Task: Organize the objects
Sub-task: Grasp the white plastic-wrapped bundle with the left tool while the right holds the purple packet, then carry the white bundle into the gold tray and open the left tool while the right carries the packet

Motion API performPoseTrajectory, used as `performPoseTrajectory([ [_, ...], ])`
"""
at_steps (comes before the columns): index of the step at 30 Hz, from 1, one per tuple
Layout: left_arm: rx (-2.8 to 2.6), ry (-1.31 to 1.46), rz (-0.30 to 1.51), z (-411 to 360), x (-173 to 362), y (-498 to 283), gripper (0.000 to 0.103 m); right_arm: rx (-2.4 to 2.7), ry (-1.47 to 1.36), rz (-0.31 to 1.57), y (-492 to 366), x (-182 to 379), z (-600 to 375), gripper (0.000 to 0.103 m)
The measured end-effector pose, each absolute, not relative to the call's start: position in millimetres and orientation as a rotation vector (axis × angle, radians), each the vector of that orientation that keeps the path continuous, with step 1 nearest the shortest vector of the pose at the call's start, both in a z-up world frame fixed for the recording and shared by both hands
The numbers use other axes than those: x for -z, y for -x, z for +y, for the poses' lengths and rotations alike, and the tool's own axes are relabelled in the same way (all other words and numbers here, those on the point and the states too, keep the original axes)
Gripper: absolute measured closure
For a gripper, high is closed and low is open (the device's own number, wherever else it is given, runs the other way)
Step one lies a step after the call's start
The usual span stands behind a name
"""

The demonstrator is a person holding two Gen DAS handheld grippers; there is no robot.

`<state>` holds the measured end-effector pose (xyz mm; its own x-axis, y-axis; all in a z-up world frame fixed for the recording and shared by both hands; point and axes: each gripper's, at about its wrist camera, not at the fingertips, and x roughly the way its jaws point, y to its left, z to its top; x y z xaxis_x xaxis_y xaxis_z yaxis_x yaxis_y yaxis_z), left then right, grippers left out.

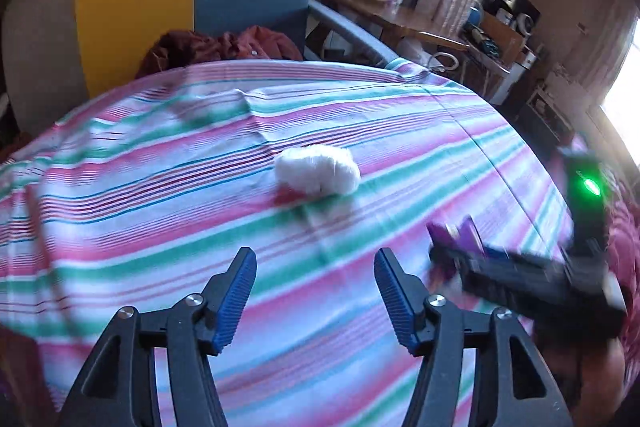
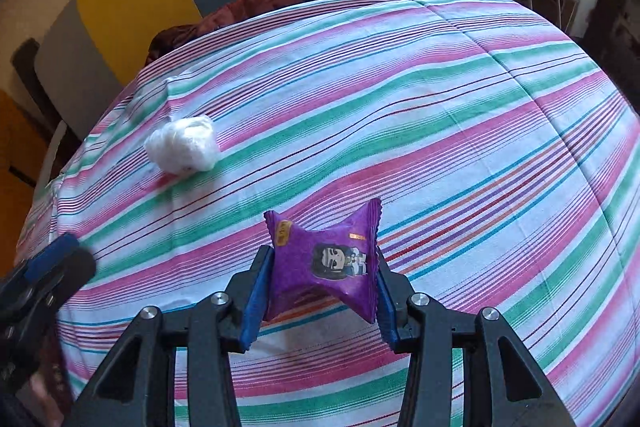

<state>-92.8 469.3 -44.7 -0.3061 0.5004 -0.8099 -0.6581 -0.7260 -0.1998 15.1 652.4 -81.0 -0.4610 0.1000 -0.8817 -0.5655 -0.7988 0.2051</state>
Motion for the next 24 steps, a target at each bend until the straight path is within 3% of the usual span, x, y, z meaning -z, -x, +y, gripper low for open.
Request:
performPoseTrajectory([
  [17,-2.136,1.19,0.303,556,85,143,0.041,-2.286,1.362,0.647,-6,83,647,0.056],
  [18,-2.137,1.188,0.271,554,86,145,0.043,-2.285,1.362,0.649,-5,83,647,0.056],
  [21,-2.161,1.177,0.234,546,93,147,0.065,-2.287,1.359,0.657,-5,83,648,0.056],
  [24,-2.201,1.097,0.266,536,99,139,0.068,-2.291,1.353,0.659,-6,81,649,0.056],
])
